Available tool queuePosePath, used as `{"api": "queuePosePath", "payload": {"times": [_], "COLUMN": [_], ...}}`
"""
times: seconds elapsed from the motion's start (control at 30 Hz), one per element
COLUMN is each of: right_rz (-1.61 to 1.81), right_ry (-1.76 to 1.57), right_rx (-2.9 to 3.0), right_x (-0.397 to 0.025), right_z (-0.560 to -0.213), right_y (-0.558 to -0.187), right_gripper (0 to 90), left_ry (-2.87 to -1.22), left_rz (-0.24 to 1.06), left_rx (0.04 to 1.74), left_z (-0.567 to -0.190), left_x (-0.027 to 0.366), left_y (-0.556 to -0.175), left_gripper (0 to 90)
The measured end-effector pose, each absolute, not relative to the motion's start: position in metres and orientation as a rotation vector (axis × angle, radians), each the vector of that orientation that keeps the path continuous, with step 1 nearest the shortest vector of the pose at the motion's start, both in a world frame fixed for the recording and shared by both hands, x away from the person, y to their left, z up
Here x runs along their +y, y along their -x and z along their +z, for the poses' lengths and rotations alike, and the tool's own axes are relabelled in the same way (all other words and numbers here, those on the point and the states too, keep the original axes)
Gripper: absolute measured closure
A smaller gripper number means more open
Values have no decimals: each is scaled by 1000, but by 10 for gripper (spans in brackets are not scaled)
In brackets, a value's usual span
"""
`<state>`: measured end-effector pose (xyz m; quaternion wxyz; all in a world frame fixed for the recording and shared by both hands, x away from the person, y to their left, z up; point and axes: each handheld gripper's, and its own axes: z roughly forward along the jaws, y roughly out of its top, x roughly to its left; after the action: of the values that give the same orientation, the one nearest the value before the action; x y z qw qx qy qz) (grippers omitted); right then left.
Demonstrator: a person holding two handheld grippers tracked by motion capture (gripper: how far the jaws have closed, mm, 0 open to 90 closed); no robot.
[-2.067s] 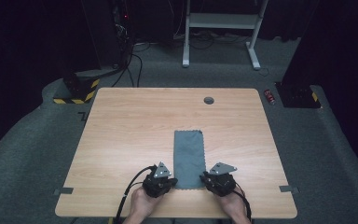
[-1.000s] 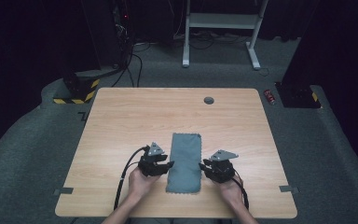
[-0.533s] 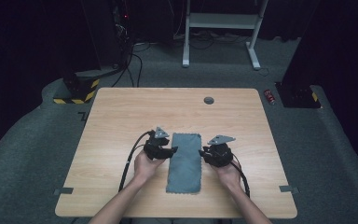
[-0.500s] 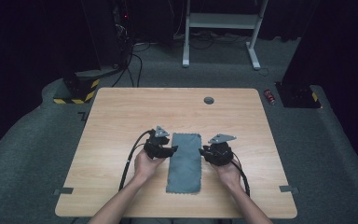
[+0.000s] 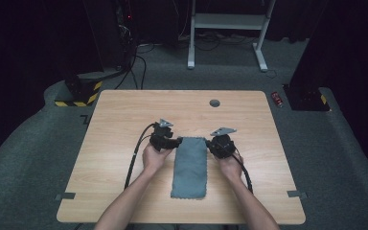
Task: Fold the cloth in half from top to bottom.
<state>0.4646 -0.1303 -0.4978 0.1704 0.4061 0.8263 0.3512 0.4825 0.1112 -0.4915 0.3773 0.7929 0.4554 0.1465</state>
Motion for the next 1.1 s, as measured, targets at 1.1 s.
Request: {"api": "queuePosePath", "payload": {"times": [1.1], "right_rz": [875], "right_ry": [-1213], "right_rx": [2287], "right_x": [-115], "right_z": [-510], "right_y": [-498], "right_gripper": [896], "left_ry": [-2086], "left_rz": [421], "left_rx": [1223], "left_z": [-514], "left_x": [99], "left_y": [-507], "left_gripper": [486]}}
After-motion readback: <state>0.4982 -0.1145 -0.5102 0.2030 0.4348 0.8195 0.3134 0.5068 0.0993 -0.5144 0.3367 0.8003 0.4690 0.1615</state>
